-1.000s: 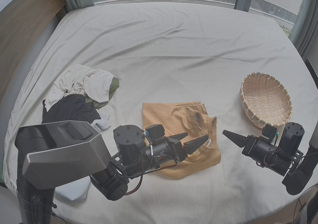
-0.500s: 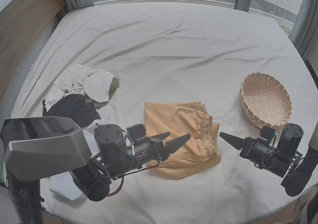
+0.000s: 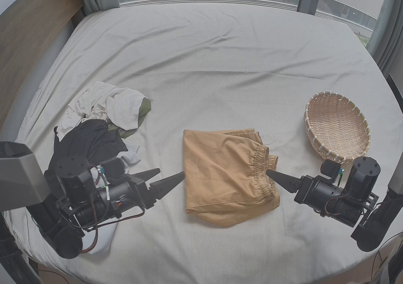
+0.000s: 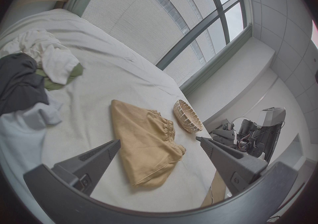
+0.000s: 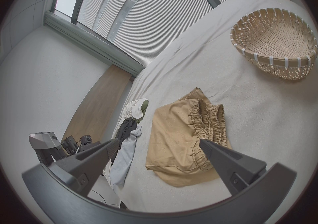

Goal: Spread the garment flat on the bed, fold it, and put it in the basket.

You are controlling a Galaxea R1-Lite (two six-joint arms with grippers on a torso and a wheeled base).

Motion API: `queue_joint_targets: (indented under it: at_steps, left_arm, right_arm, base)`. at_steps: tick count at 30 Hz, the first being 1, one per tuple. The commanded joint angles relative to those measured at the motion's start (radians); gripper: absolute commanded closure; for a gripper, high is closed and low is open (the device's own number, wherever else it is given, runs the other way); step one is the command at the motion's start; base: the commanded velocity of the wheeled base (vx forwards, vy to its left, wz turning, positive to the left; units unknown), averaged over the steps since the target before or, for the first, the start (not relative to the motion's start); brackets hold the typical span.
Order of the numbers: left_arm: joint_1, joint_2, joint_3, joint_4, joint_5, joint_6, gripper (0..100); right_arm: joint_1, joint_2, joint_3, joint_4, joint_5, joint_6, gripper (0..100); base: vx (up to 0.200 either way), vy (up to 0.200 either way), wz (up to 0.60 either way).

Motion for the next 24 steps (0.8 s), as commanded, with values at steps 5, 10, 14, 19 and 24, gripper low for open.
queue_joint_targets:
  at_steps: [5,10,14,19,24]
  left_arm:
    - [0.081,-0.075,0.101,-0.002,-0.039,0.074,0]
    - [0.081,-0.073,0.118,-0.002,-0.039,0.074,0]
    - [0.095,-0.065,0.129,-0.002,-0.039,0.076,0]
    - [0.101,-0.065,0.140,-0.002,-0.039,0.076,0]
    - [0.101,-0.067,0.160,-0.004,-0.039,0.077,0]
  right_arm:
    - [0.008,0.053,0.007,0.000,-0.047,-0.004,0]
    - [-0.027,0.114,0.059,0.000,-0.068,-0.007,0]
    - [-0.038,0.169,0.084,-0.002,-0.065,-0.005,0]
    - [-0.026,0.229,0.073,-0.003,-0.067,-0.005,0]
    - [-0.015,0.270,0.052,-0.003,-0.070,-0.004,0]
  base:
    - [0.000,0.000,0.00]
    - [0.000,0.000,0.00]
    - [0.000,0.000,0.00]
    - [0.000,0.000,0.00]
    - [0.000,0.000,0.00]
